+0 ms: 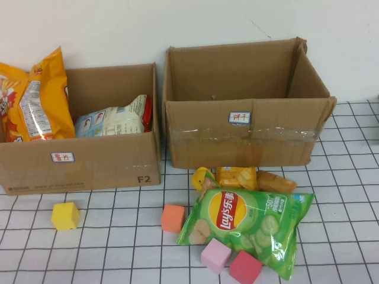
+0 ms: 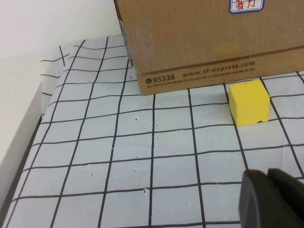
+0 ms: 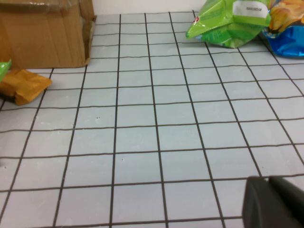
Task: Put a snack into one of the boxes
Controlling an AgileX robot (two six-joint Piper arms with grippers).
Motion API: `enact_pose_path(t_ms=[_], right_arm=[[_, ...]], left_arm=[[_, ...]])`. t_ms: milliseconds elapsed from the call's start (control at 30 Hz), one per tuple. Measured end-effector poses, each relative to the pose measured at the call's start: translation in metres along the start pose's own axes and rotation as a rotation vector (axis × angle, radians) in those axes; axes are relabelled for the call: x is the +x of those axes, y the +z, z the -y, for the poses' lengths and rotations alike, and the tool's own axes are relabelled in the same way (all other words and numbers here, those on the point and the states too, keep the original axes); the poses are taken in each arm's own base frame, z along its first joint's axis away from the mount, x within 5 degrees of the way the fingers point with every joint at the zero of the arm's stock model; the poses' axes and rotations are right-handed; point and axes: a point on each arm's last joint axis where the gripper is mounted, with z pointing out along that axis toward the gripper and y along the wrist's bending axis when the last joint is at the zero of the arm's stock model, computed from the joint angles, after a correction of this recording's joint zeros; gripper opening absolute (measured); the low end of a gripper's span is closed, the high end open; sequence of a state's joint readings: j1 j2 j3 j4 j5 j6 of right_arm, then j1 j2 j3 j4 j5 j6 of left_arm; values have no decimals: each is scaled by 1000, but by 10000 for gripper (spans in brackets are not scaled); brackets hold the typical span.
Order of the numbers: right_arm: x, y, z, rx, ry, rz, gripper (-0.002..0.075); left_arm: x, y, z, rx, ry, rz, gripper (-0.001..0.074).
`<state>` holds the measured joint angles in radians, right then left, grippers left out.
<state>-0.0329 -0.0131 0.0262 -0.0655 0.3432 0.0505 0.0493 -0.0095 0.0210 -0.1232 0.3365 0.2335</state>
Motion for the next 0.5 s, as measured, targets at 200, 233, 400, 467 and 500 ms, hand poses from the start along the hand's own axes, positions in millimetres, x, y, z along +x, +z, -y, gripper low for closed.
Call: enact_pose_path(t_ms=[200, 233, 400, 467, 500], right_arm=[[0, 0, 0, 0, 0, 0, -1], [0, 0, 0, 0, 0, 0, -1], [0, 0, 0, 0, 0, 0, -1], [0, 0, 0, 0, 0, 0, -1], [0, 0, 0, 0, 0, 0, -1]], left_arm=[[0, 0, 0, -2, -1, 0, -3], [0, 0, 0, -4, -1, 0, -2], [0, 0, -1, -18, -5, -2, -2], [0, 0, -1, -18, -5, -2, -2], [0, 0, -1, -18, -5, -2, -2]])
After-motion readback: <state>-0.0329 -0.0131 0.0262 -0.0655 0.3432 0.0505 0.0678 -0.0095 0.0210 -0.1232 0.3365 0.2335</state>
